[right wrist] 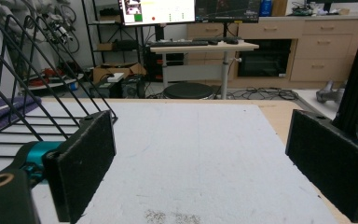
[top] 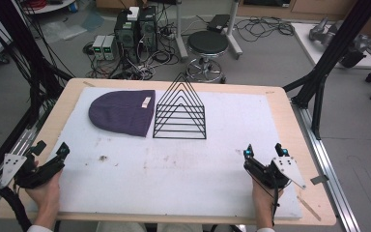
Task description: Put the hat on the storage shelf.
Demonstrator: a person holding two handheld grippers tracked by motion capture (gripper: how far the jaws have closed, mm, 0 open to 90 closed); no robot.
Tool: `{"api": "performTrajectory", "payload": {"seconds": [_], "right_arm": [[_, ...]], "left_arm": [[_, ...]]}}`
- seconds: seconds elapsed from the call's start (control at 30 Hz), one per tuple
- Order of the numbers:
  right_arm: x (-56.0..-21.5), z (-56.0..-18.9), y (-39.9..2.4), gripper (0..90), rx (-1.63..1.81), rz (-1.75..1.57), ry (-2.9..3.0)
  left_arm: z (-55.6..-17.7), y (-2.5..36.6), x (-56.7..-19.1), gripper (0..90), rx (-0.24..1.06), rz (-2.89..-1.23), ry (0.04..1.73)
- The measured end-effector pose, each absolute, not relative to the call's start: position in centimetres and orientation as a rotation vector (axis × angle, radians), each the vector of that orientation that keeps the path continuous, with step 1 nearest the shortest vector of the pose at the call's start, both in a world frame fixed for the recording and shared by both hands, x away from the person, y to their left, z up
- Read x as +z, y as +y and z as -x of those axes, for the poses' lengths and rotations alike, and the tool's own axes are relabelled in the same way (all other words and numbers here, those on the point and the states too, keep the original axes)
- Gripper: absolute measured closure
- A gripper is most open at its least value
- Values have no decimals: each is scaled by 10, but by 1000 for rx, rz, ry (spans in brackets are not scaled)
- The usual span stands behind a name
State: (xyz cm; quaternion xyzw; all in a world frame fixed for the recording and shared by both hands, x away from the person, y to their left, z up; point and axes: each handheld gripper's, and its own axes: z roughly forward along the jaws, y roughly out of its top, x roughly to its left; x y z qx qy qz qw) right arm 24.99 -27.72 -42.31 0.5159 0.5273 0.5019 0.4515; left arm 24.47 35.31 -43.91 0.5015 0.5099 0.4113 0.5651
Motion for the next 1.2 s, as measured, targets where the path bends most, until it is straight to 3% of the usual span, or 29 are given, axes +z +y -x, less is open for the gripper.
{"api": "performTrajectory", "payload": {"seconds": [0.77, 1.2], "right_arm": [[-425, -251, -279, 76, 1235, -1277, 1316], [-425, -252, -279, 75, 1225, -1291, 1320]], "left_arm": [[-248, 352, -440, 180, 940, -1182, 1216], [-255, 351, -404, 188, 900, -1202, 1201]]}}
